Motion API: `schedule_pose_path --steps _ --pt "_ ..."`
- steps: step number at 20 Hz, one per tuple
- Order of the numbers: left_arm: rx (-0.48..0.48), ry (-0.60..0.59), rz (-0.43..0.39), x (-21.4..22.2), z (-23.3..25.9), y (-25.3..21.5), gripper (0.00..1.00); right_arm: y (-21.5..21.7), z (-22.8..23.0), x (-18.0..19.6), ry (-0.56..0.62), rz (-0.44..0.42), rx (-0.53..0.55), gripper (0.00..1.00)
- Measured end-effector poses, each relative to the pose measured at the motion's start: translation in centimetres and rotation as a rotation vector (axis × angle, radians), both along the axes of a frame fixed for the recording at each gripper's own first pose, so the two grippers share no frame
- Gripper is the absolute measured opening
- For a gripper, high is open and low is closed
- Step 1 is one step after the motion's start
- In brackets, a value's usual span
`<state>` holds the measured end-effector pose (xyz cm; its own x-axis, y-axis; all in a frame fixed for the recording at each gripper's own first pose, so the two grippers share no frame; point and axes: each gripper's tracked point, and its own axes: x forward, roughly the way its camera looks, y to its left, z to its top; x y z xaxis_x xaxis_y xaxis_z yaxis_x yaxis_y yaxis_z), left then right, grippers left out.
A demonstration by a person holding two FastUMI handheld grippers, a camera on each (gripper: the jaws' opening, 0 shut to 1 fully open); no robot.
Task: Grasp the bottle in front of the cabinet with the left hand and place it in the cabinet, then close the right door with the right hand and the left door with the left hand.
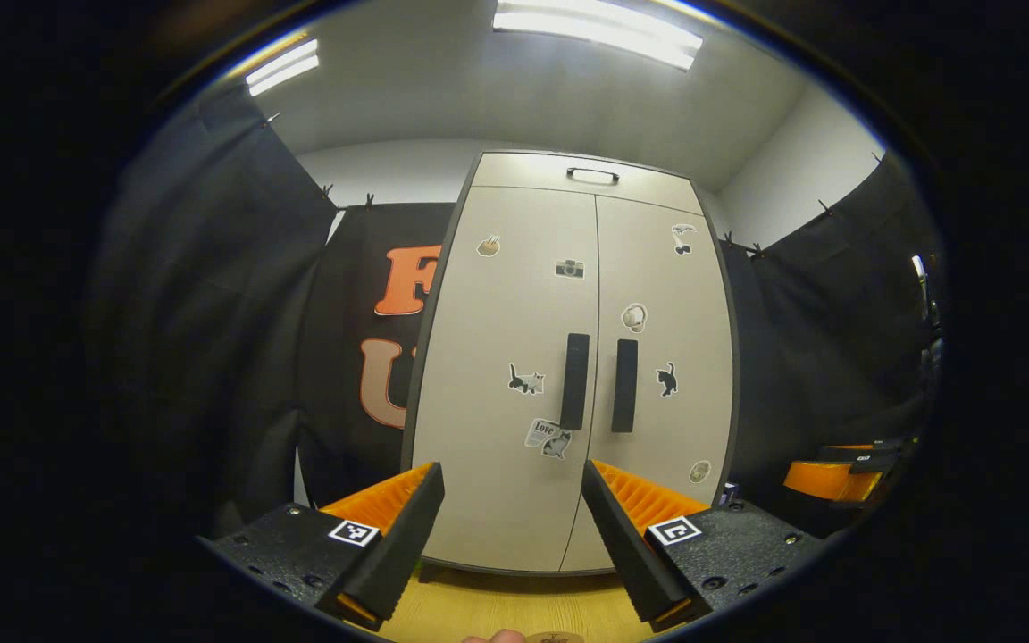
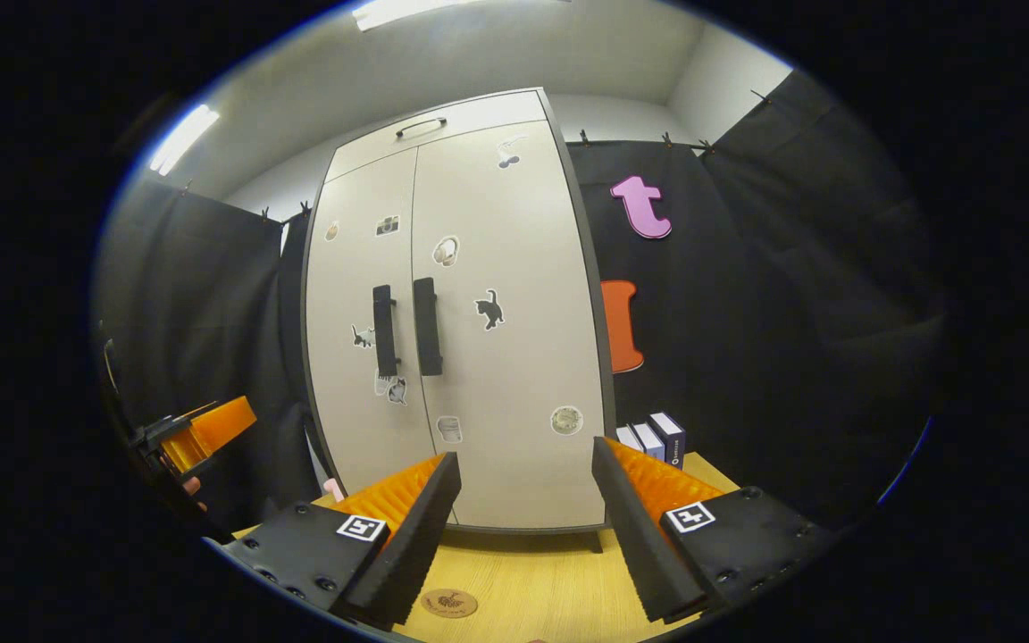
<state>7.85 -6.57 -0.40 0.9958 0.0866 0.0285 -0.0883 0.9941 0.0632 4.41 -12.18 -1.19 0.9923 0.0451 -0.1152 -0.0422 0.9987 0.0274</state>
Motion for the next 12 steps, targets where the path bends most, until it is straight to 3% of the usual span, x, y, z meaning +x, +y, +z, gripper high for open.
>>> schedule_pose_path --steps 12 --pt "-0.039 0.009 0.011 0.8 -1.1 0.7 0.94 -0.5 -1.1 -1.1 0.024 -0.027 0.040 0.98"
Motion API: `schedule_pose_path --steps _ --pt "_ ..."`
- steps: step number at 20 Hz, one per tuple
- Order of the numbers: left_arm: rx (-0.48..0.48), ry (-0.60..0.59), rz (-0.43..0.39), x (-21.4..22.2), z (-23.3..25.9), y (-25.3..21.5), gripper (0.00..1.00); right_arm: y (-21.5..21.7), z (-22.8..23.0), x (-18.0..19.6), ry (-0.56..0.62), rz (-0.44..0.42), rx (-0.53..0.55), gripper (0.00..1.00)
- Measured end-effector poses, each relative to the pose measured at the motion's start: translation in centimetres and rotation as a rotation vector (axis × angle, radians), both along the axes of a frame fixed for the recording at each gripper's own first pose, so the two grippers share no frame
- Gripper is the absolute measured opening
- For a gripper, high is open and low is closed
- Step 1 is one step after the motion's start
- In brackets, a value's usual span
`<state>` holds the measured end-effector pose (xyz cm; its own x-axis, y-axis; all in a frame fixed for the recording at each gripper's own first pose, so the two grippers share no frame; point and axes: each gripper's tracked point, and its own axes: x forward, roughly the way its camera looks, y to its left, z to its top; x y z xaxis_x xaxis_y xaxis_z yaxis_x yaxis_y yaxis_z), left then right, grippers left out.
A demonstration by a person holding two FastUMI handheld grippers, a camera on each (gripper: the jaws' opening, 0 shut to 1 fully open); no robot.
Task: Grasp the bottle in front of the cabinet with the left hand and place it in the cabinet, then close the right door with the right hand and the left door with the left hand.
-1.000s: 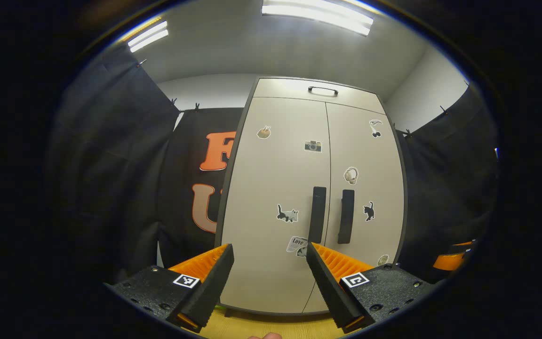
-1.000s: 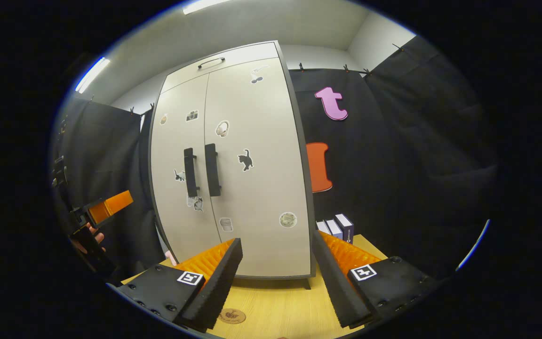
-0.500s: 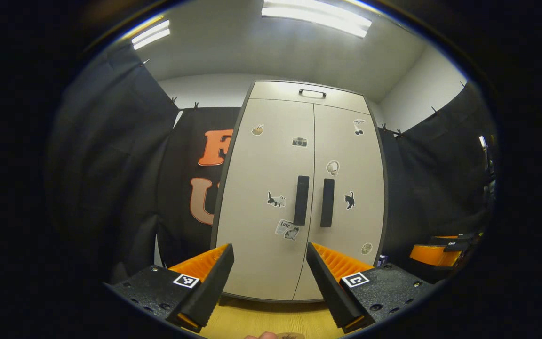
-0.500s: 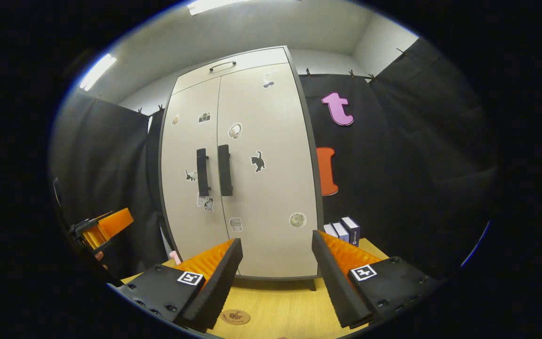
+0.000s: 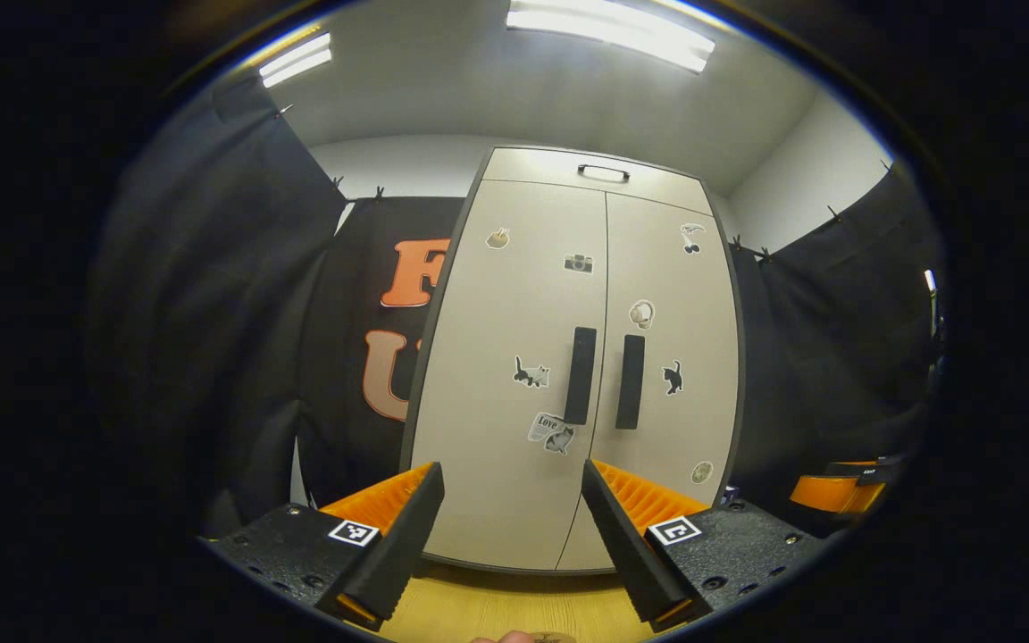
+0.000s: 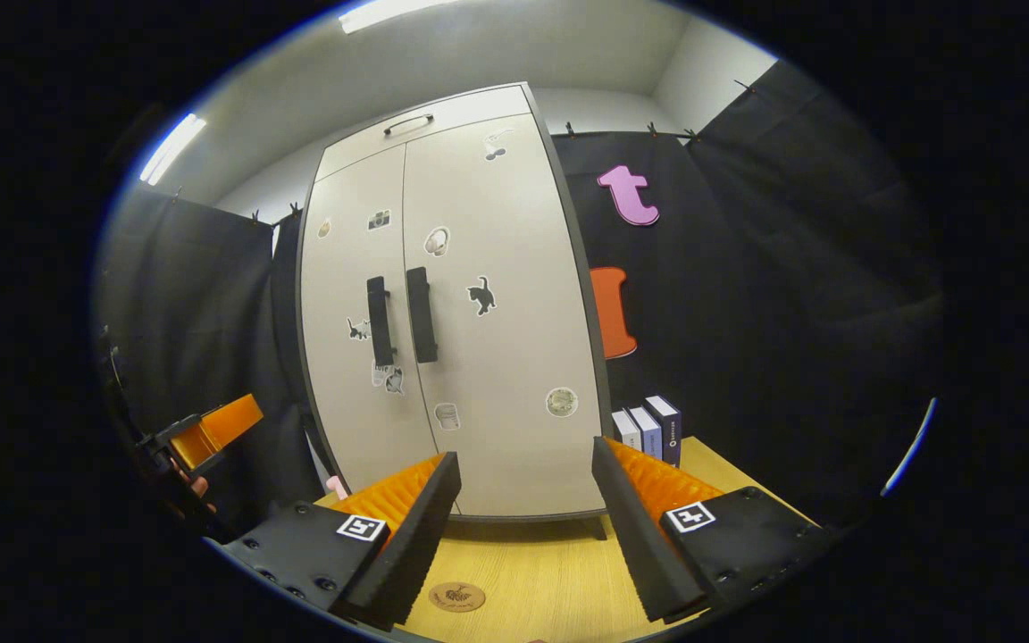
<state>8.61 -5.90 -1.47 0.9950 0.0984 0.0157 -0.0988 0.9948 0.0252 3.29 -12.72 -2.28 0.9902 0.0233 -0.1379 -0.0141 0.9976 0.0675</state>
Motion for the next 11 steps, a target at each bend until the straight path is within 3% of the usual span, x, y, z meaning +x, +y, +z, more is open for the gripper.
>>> schedule_pose_path --steps 11 --pt "-0.015 0.014 0.013 0.48 -0.80 0.79 0.94 -0.01 0.07 0.53 -0.001 0.001 -0.012 0.98"
